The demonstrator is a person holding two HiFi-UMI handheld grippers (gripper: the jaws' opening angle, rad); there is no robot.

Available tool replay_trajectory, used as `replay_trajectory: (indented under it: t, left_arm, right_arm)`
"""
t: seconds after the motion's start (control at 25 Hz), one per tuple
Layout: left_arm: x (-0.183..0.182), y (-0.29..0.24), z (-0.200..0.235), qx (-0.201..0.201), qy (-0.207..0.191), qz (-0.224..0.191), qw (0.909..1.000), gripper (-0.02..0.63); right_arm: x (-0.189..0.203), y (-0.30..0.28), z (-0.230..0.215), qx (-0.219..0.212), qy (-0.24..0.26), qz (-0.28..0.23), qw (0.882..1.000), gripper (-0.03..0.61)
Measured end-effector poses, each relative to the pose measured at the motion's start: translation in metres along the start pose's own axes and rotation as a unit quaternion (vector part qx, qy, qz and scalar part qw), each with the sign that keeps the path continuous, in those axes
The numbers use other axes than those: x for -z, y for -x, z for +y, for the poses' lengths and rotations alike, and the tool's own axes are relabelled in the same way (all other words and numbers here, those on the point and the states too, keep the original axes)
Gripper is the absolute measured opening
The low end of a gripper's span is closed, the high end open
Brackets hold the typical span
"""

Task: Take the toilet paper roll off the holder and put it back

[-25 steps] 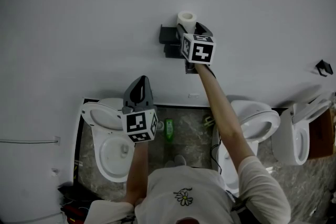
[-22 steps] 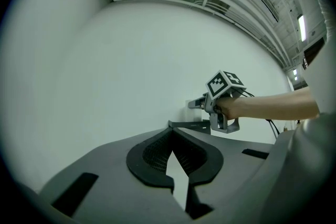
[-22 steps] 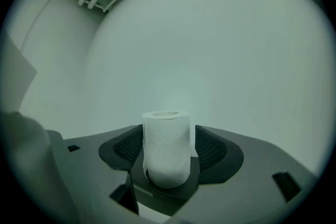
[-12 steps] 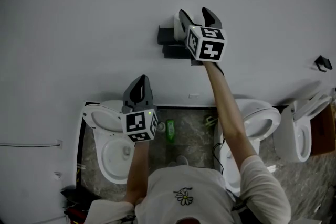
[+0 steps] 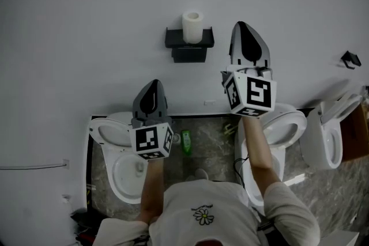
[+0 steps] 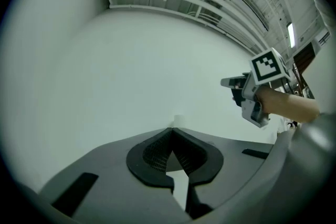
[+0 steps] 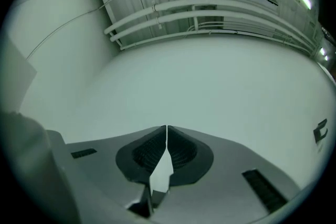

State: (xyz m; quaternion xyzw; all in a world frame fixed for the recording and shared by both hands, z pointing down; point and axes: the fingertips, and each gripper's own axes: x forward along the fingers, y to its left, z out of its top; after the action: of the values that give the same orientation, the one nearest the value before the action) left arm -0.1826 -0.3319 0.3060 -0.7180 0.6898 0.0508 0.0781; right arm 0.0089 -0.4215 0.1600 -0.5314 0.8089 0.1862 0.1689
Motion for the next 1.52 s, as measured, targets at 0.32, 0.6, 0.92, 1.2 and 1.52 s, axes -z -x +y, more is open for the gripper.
replay_trajectory:
  t: [0.32,0.6,0.92,1.2,1.52]
  left_arm:
    - [-0.013,0.021,-0.009,-0.003,0.006,-0.035,0.9994,0.017]
    - [0.014,0.041,-0.020,-0.009,-0.019,-0.009,0.9997,0.017]
    - [0.023,0.048,-0.041,0.007,-0.024,-0.002,0.9997,0.017]
    - [0.021,0.055,-0.048,0.004,-0.023,-0.006,0.9997,0.017]
    - [0.016,0.061,-0.049,0.000,-0.025,-0.011,0.9996,0.017]
  right_arm:
    - [0.061,0.100,0.007,0.003,0.039,0.081,0.996,0.011]
    - [0.130,0.169,0.019,0.010,-0.036,0.185,0.982,0.011]
    - [0.147,0.199,0.018,0.007,-0.022,0.221,0.975,0.011]
    - [0.138,0.203,0.017,-0.005,-0.005,0.211,0.977,0.011]
    - [0.139,0.201,0.028,-0.041,0.007,0.213,0.976,0.011]
